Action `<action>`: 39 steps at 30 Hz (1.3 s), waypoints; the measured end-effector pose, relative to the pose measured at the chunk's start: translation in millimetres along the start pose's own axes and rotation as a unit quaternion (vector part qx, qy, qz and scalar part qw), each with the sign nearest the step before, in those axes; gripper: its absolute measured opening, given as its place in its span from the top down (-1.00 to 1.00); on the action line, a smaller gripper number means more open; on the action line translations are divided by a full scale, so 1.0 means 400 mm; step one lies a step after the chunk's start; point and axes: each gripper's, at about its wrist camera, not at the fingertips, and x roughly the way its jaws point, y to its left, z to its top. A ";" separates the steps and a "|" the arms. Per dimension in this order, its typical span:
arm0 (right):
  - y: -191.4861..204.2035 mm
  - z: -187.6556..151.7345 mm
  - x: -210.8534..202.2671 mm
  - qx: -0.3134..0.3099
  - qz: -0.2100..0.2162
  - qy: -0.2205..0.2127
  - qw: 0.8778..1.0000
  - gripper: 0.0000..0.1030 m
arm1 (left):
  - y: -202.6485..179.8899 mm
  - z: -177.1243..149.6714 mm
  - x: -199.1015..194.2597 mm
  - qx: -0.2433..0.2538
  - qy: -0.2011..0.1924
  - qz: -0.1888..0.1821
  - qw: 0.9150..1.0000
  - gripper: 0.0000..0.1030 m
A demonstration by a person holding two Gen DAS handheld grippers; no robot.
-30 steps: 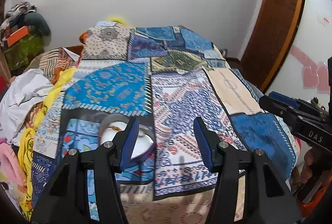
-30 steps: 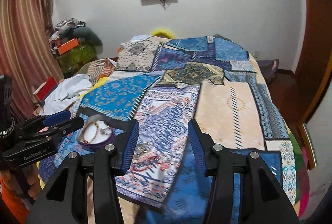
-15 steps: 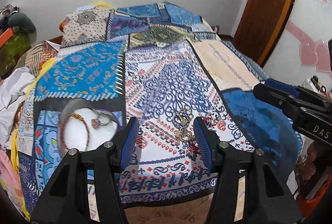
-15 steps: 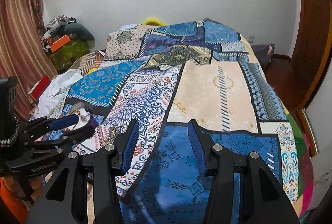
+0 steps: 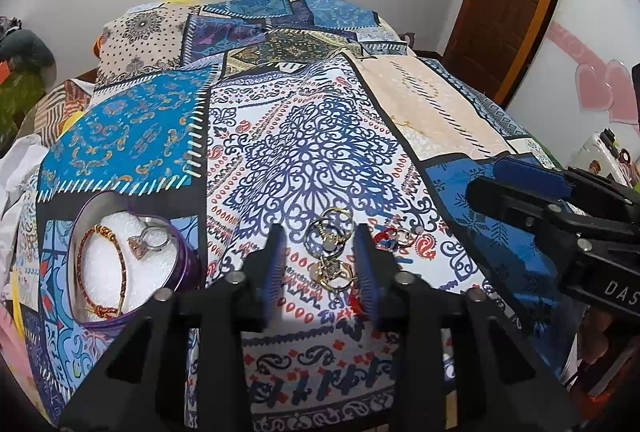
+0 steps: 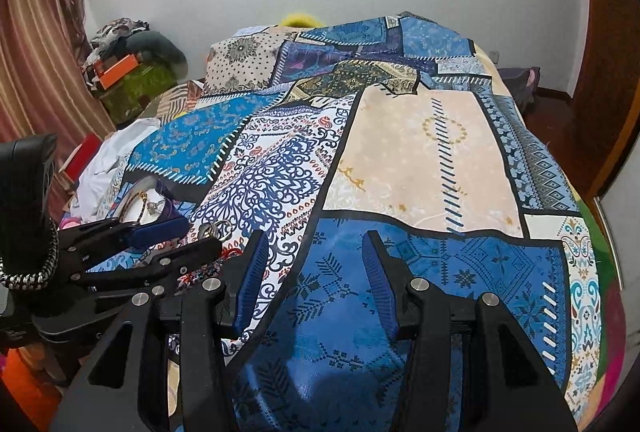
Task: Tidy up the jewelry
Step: 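Move both tools to the remaining silver rings on the patterned cloth, then grasp a silver ring with the left tool while the right tool grasps another ring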
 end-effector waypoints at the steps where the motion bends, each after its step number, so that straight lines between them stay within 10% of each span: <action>1: -0.001 -0.001 0.001 0.000 0.001 0.001 1.000 0.13 | -0.002 0.000 0.001 0.001 0.000 -0.002 1.000 0.52; 39: 0.106 -0.008 0.074 -0.055 0.007 0.040 0.998 0.13 | 0.069 -0.062 -0.093 -0.030 -0.030 -0.009 0.999 0.60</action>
